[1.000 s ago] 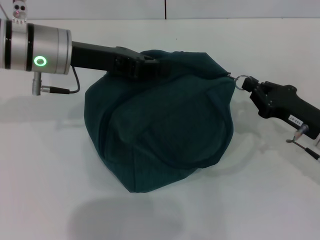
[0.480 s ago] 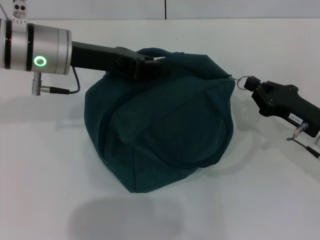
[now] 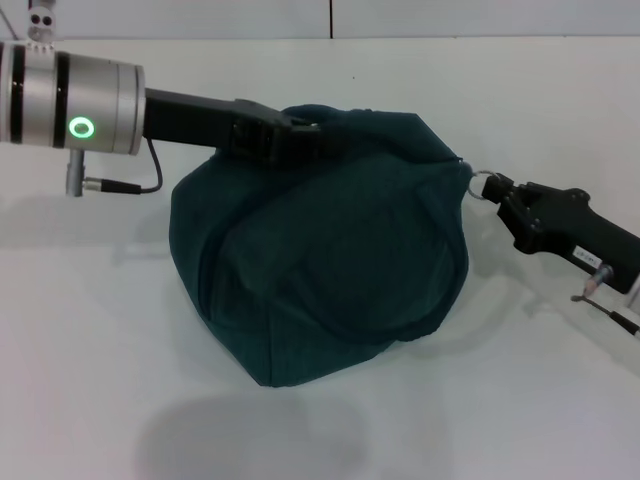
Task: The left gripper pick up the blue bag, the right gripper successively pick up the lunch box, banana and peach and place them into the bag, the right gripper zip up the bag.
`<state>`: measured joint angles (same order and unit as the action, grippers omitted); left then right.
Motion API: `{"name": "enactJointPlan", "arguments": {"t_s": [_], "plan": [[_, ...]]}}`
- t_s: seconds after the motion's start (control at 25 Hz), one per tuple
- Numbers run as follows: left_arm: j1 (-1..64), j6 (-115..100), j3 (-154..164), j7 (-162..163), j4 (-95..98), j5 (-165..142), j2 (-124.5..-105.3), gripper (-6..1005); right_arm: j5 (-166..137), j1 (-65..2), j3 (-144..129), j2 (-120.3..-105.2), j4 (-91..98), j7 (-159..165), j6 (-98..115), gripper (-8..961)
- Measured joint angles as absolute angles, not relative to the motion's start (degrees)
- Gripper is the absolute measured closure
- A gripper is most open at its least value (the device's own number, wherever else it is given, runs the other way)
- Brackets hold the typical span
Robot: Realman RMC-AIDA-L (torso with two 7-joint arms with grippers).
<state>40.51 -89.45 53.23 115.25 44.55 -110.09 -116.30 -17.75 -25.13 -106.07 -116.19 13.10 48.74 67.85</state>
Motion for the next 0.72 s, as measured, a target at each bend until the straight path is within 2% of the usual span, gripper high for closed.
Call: {"name": "enactJointPlan", "arguments": {"t_s": [0.32, 0.52, 0.72], "plan": [[38.8, -91.9, 52.9, 112.7, 44.3, -105.3, -116.65, 890, -16.9, -21.7, -105.4, -116.19, 12.6, 47.8, 72.0, 931], [36.3, -94.5, 52.9, 104.7, 44.3, -97.9, -116.71, 681, -15.3, -20.9, -105.3, -116.12, 12.5, 47.6, 73.1, 921], [33.0, -97.0, 52.9, 98.0, 44.3, -90.5, -116.79, 565, -15.0, -20.6, -105.3, -116.10, 12.0, 47.2, 73.4, 911]]}}
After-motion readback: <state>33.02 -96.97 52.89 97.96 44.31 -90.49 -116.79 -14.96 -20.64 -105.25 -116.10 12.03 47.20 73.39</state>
